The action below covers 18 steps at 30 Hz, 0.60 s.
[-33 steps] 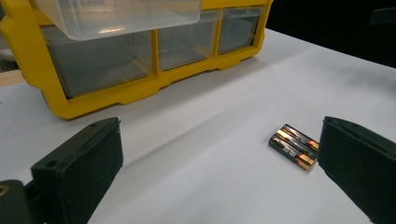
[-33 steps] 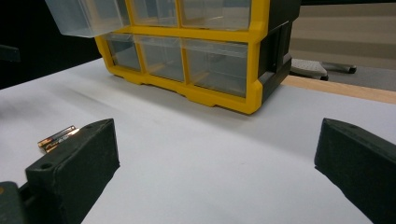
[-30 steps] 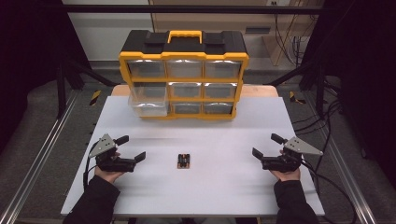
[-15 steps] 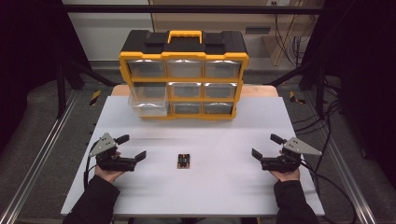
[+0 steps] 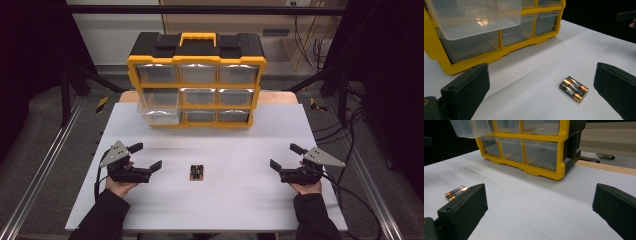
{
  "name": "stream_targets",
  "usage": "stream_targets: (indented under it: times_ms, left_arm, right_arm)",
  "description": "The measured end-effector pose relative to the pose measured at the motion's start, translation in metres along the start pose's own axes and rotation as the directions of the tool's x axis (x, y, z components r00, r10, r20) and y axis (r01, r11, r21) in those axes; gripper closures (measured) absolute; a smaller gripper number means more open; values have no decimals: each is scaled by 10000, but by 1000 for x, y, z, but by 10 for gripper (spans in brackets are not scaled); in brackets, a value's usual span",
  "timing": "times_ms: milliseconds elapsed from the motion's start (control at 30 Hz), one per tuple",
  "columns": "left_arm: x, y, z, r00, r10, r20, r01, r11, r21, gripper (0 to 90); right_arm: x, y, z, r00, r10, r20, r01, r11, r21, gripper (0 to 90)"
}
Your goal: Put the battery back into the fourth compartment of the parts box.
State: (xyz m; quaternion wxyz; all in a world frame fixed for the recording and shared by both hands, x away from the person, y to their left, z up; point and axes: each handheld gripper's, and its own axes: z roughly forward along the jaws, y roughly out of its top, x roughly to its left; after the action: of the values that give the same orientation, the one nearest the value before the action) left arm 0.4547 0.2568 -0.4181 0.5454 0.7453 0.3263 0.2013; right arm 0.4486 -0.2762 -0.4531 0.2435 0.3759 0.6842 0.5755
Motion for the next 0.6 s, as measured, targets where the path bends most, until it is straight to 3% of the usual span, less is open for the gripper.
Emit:
stream_targets:
  times_ms: [333,600]
  left_arm:
    - [-13,9,14,9999,131,112,-134,9996,261,0]
    - [-28,16,35,9994,147,320,-164,9985,521,0]
  right_arm:
    - [1,0,0,10000,7,-12,-7,10000,53,2]
    - [1,-1,0,10000,-25,-13,25,10000,61,2]
